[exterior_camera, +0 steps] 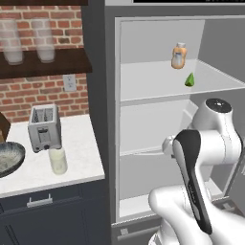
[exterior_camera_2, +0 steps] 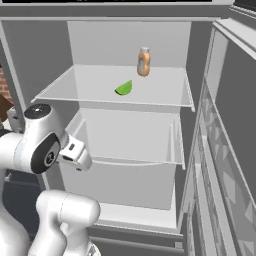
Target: Grab a lemon wedge from the fridge and one ice cube from the ice bowl, and put them in the glass of lemonade.
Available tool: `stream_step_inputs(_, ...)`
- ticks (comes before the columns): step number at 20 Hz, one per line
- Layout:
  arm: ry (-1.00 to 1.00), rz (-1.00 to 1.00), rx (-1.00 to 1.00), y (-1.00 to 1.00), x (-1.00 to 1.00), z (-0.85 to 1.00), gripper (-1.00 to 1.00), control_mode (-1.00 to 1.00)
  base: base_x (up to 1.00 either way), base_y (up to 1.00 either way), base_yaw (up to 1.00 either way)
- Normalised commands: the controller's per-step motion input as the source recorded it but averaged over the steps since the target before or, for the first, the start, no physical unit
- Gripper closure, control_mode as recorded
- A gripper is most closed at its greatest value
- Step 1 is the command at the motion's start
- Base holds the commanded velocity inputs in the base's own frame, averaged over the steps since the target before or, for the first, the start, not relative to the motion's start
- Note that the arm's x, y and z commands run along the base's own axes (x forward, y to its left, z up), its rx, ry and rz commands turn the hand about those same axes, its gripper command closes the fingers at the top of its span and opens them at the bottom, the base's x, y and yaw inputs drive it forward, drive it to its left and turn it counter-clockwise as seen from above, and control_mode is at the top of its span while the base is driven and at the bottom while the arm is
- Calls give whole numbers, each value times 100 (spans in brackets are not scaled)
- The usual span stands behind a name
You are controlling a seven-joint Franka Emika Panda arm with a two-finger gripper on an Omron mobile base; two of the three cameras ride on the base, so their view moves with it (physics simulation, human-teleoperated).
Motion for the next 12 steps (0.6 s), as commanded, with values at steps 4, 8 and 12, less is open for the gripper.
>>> stream_step_inputs(4,-13,0,0,-6,6,1,-100,-100,0,0,0)
stream_step_inputs(8,-28,0,0,-1,0,20,-100,-100,0,0,0)
stream_step_inputs(12,-27,0,0,-2,0,34,-100,-100,0,0,0)
